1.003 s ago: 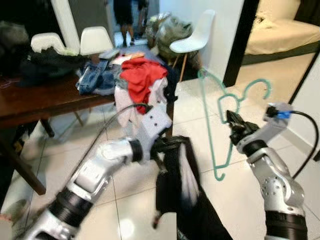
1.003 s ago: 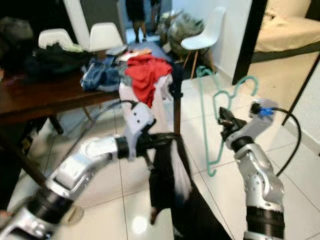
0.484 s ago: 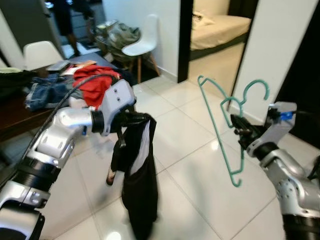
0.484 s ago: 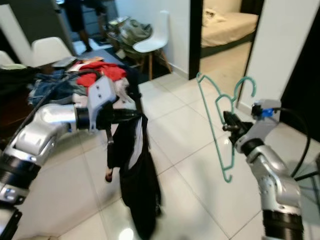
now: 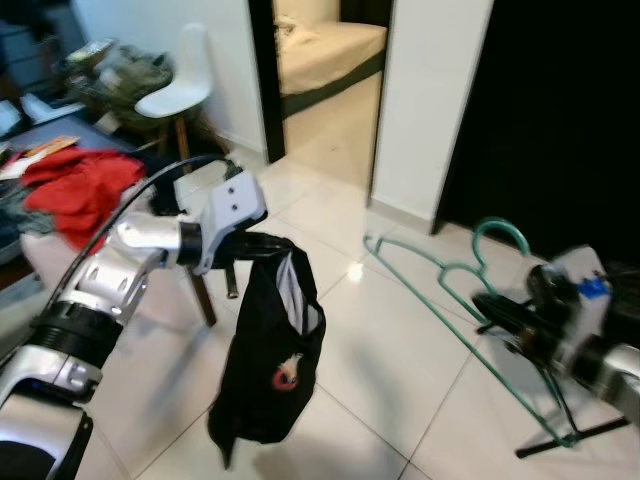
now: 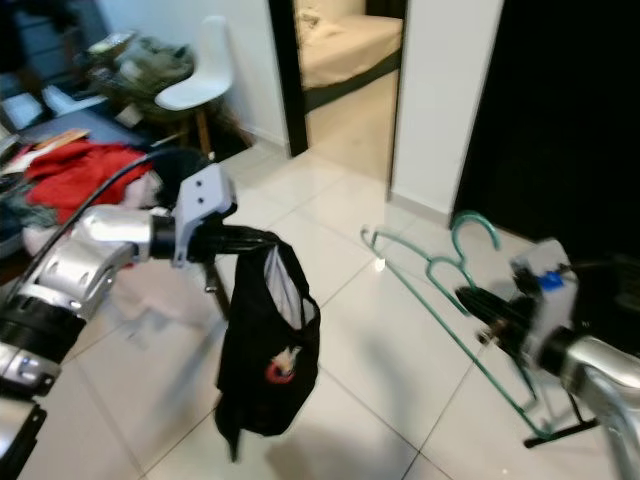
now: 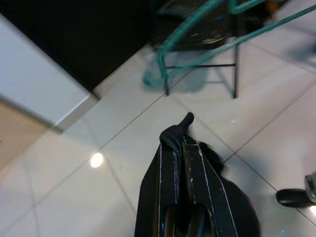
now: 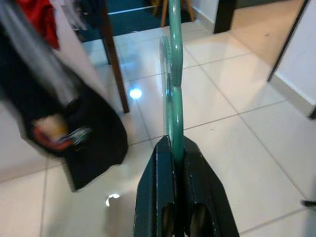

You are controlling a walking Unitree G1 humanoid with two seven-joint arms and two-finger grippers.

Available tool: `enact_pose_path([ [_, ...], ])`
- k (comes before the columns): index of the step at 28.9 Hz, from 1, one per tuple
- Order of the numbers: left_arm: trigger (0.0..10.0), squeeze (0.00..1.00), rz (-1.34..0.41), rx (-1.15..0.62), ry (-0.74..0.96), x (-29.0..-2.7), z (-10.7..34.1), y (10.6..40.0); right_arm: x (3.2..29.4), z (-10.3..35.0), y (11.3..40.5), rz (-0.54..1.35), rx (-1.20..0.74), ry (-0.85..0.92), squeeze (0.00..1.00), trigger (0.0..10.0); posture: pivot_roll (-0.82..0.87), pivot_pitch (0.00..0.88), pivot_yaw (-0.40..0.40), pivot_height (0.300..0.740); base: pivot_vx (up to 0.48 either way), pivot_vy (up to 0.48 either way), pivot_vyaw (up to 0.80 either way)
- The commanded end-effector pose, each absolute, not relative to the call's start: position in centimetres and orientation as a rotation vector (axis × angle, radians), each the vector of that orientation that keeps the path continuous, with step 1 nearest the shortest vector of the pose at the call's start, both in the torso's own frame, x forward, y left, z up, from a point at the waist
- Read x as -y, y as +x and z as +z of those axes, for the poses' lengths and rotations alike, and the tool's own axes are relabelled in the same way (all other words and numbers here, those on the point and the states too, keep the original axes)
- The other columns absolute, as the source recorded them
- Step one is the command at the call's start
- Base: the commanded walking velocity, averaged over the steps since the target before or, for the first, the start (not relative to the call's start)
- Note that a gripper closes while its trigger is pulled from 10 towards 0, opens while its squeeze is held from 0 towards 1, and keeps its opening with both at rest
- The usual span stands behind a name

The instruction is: Hang hanger

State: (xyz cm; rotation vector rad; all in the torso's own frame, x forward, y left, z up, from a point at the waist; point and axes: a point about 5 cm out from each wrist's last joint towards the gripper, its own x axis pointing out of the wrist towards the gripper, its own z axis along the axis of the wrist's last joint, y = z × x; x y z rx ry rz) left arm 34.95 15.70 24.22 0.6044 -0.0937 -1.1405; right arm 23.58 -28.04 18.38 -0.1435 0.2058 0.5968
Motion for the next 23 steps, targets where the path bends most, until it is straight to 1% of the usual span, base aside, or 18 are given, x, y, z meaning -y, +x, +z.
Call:
enact_pose_path([
  [1, 10.0, 0.00, -1.140, 0.076, 0.638, -16.8, 24.3, 34.9, 27.5, 18.5, 22.5, 0.697, -0.223, -0.132, 0.00, 10.0, -0.10, 0.000, 0.058, 0.740, 0.000, 0.000, -0.80],
  [3, 10.0, 0.00, -1.140, 0.076, 0.638, -16.8, 24.3, 34.9, 27.5, 18.5, 22.5, 0.697, -0.223, -0.132, 0.00, 10.0, -0.10, 0.000, 0.058, 0.740, 0.000, 0.000, -0.80],
  [4, 10.0, 0.00, -1.154, 0.072, 0.636, -17.0, 24.2, 34.8, 27.7, 18.5, 21.6, 0.729, -0.239, -0.131, 0.00, 10.0, -0.10, 0.000, 0.059, 0.740, 0.000, 0.000, -0.80],
  [5, 10.0, 0.00, -1.154, 0.072, 0.636, -17.0, 24.2, 34.8, 27.7, 18.5, 21.6, 0.729, -0.239, -0.131, 0.00, 10.0, -0.10, 0.000, 0.059, 0.740, 0.000, 0.000, -0.80],
  [6, 10.0, 0.00, -1.186, 0.062, 0.644, -17.2, 24.0, 34.6, 27.7, 18.8, 20.5, 0.782, -0.254, -0.132, 0.00, 10.0, -0.11, 0.000, 0.070, 0.740, 0.000, 0.000, -0.80],
  [8, 10.0, 0.00, -1.186, 0.062, 0.644, -17.2, 24.0, 34.6, 27.7, 18.8, 20.5, 0.782, -0.254, -0.132, 0.00, 10.0, -0.11, 0.000, 0.070, 0.740, 0.000, 0.000, -0.80],
  [9, 10.0, 0.00, -1.214, 0.053, 0.654, -17.4, 23.8, 34.4, 27.7, 19.2, 19.7, 0.815, -0.251, -0.135, 0.00, 10.0, -0.11, 0.000, 0.074, 0.740, 0.000, 0.000, -0.80],
  [10, 10.0, 0.00, -1.227, 0.052, 0.674, -17.6, 23.8, 34.3, 27.5, 20.0, 19.2, 0.851, -0.219, -0.146, 0.00, 10.0, -0.11, 0.000, 0.077, 0.740, 0.000, 0.000, 0.00],
  [12, 10.0, 0.00, -1.227, 0.052, 0.674, -17.6, 23.8, 34.3, 27.5, 20.0, 19.2, 0.851, -0.219, -0.146, 0.00, 10.0, -0.11, 0.000, 0.077, 0.740, 0.000, 0.000, 0.00],
  [13, 10.0, 0.00, -1.228, 0.056, 0.697, -17.7, 23.9, 34.4, 27.0, 20.8, 18.8, 0.897, -0.185, -0.150, 0.00, 10.0, -0.11, 0.000, 0.081, 0.740, 0.000, 0.000, 0.00],
  [16, 10.0, 0.00, -1.222, 0.063, 0.714, -17.7, 24.0, 34.5, 26.5, 21.4, 18.6, 0.931, -0.159, -0.152, 0.00, 10.0, -0.11, 0.000, 0.084, 0.740, 0.000, 0.000, 0.00],
  [17, 10.0, 0.00, -1.219, 0.077, 0.728, -17.5, 24.2, 34.6, 25.9, 22.2, 18.6, 0.965, -0.121, -0.165, 0.00, 10.0, -0.11, 0.000, 0.086, 0.740, 0.000, 0.000, 0.00],
  [23, 10.0, 0.00, -1.241, 0.116, 0.743, -16.8, 24.5, 34.5, 24.8, 24.1, 19.4, 0.958, -0.012, -0.220, 0.00, 10.0, -0.11, 0.000, 0.090, 0.740, 0.000, 0.000, 0.00],
])
